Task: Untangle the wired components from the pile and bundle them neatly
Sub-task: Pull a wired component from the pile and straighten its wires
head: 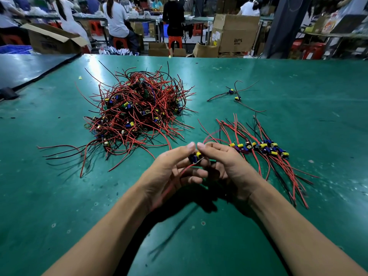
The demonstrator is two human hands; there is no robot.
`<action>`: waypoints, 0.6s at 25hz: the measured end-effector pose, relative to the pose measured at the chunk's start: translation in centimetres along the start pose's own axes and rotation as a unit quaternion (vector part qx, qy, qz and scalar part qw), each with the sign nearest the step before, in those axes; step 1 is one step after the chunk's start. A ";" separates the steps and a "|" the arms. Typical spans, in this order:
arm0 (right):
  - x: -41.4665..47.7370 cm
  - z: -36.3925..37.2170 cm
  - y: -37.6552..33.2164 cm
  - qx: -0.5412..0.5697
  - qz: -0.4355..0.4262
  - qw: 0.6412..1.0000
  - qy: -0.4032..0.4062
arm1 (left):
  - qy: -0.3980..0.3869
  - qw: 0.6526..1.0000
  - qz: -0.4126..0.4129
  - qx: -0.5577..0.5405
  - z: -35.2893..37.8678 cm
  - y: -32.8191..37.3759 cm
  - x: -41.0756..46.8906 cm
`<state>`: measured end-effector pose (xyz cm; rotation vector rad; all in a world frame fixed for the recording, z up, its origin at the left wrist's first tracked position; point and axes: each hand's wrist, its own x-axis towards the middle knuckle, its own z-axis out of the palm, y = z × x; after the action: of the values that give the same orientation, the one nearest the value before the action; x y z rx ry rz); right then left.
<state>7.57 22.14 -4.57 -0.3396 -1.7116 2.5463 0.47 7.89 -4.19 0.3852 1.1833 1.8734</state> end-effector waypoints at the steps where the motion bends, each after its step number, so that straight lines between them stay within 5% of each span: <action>1: 0.1 0.0 0.0 -0.002 0.000 1.000 0.023 | -0.003 1.000 0.013 -0.004 0.0 -0.1 0.1; 11: 0.3 0.1 0.6 0.010 -0.047 0.993 0.111 | 0.090 0.989 0.079 0.092 0.2 -1.5 0.7; 15: 0.4 -0.5 0.7 -0.154 -0.102 0.975 0.122 | 0.060 0.985 0.080 0.143 0.2 -1.9 0.8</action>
<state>7.39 22.43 -5.47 -0.4433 -1.9288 2.0054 1.08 8.97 -5.83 0.5453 1.5506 1.8858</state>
